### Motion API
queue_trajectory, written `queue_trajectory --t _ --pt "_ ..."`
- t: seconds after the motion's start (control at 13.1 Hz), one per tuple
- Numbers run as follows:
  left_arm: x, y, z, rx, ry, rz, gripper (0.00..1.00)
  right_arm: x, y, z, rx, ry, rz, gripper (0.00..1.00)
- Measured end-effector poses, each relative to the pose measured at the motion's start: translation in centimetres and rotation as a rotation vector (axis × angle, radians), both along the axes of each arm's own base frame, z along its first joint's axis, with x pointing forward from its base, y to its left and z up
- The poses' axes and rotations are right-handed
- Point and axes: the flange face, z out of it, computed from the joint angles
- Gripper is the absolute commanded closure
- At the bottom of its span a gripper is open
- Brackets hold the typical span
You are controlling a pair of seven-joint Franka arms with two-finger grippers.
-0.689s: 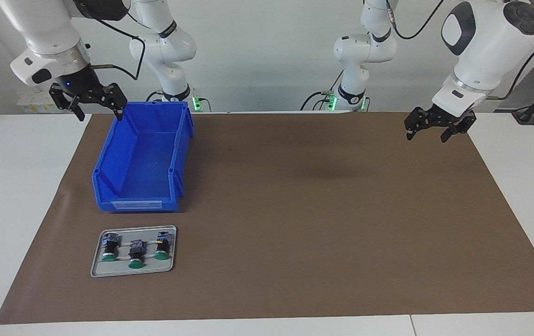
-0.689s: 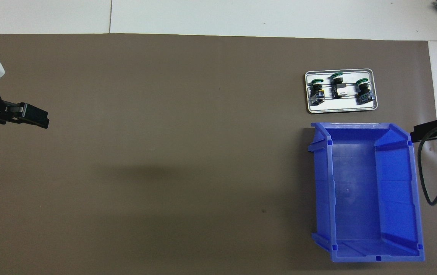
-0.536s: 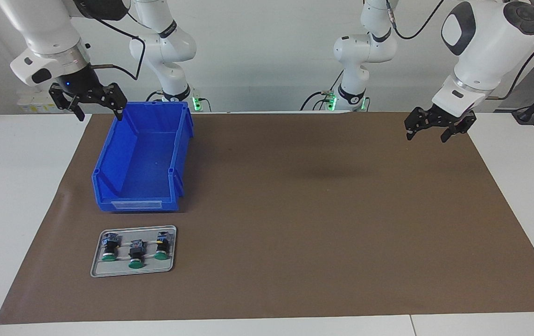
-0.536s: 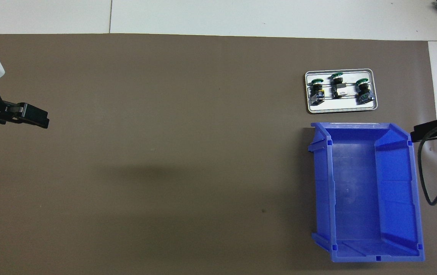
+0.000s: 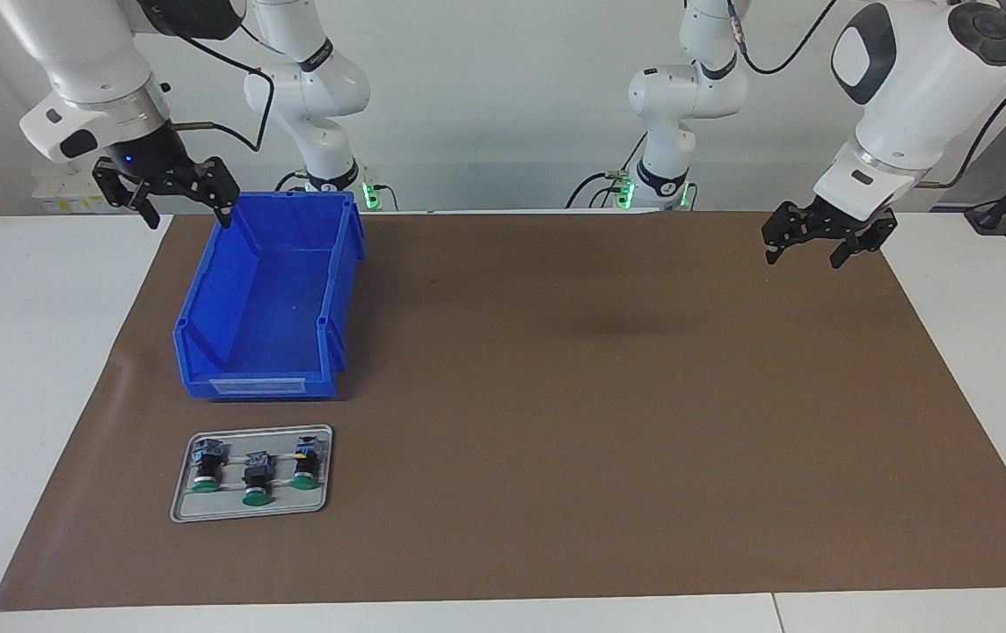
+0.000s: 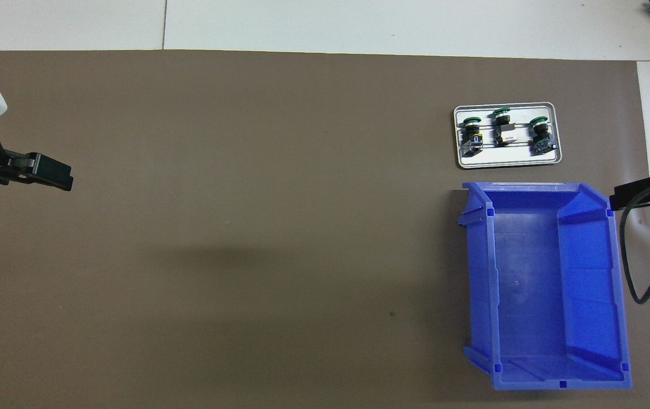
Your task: Place and press button with both arms
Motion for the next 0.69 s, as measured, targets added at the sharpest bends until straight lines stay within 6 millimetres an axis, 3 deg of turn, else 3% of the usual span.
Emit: queue_trajectory --t 0.38,0.54,0.69 --pt "0.0 0.0 0.0 0.0 0.0 0.0 0.0 2.4 0.1 -1.7 -0.006 -0.112 0.008 0.0" --pt "0.0 0.0 0.0 0.0 0.0 0.0 0.0 4.5 0.2 -3.7 -0.011 -0.148 0.012 0.0" --pt "0.0 0.0 0.0 0.0 0.0 0.0 0.0 7.6 0.4 -7.2 -0.012 -0.185 0.016 0.0"
